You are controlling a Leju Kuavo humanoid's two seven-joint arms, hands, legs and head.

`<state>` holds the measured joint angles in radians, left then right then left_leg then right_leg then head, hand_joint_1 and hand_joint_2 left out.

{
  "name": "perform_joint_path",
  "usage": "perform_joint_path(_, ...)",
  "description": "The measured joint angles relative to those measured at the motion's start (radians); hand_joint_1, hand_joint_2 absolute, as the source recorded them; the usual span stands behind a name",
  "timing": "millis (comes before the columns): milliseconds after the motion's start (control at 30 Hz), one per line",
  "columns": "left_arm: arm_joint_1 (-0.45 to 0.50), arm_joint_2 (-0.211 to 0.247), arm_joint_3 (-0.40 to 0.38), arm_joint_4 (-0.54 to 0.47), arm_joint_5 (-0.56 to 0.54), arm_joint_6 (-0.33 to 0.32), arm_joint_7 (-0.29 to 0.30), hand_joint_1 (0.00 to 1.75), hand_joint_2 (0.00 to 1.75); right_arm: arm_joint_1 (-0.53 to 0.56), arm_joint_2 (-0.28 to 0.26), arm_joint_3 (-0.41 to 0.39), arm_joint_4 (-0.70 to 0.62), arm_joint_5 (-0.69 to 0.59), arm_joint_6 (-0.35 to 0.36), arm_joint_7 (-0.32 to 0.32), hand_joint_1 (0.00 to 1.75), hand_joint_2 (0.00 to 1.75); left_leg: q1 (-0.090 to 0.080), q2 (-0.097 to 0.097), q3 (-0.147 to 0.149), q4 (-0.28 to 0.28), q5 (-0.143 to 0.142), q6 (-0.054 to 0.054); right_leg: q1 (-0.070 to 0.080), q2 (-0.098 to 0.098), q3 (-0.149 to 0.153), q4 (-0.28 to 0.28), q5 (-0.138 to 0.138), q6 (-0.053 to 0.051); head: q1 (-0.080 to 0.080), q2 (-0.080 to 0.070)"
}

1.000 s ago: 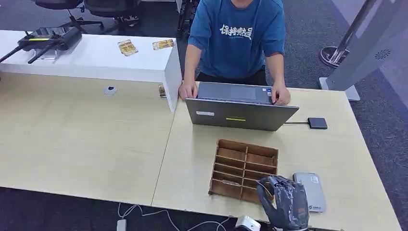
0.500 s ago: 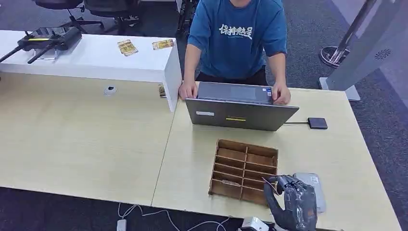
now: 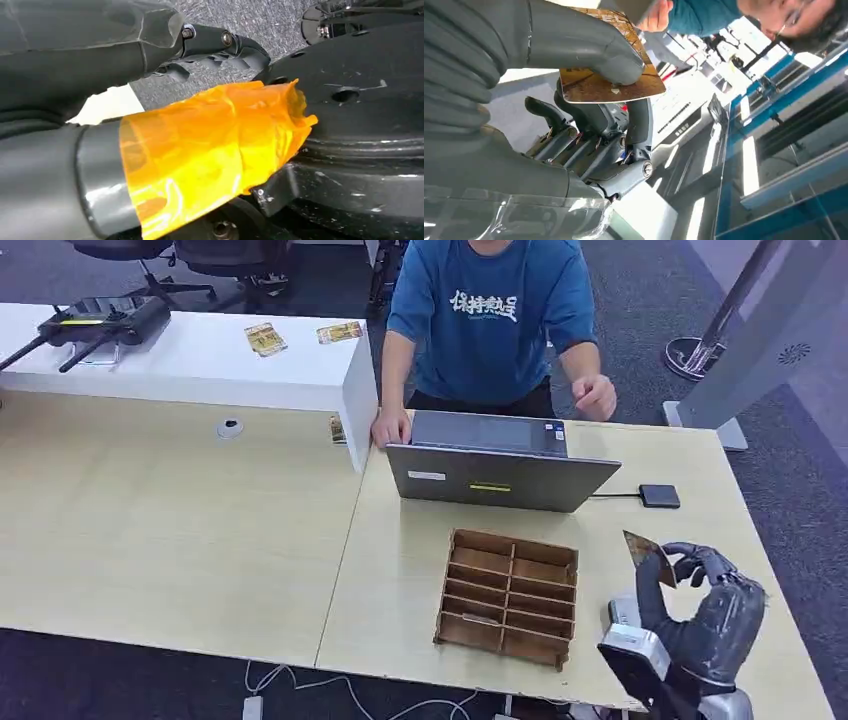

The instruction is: Pass the card to the sensor for recognition and then transmit it.

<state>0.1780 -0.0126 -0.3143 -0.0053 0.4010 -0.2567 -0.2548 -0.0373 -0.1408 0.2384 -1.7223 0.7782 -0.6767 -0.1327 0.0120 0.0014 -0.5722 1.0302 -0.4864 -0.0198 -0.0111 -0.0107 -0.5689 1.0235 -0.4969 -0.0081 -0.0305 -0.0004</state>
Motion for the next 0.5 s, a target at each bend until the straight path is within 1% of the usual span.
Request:
perform_joint_path(100,-0.004,0.008,-0.011,0.000,-0.009,-0.006,0.001,0.00,0.00,-0.078,0.003,-0.005,0.033,-0.004,0.020,0.025,1.75,1.75,0.000,0.000,0.000,0.000,0.001,0.000,0.000,0.000,0.000,0.000,0.000,0.000,0.000,0.000)
perform_joint_path(200,-0.006,0.012,-0.017,0.000,-0.012,-0.006,0.001,0.00,0.00,-0.127,0.006,-0.006,0.056,-0.004,0.027,0.032,1.75,1.75,0.000,0.000,0.000,0.000,0.001,0.000,0.000,-0.001,0.000,0.000,0.000,0.000,0.000,0.000)
perform_joint_path(500,-0.007,0.014,-0.019,0.000,-0.012,-0.006,0.001,0.00,0.00,-0.159,0.011,-0.006,0.086,-0.004,0.027,0.032,1.75,1.75,0.000,0.000,0.000,0.000,0.001,0.000,0.000,0.000,-0.001,0.000,0.000,0.000,0.000,0.000)
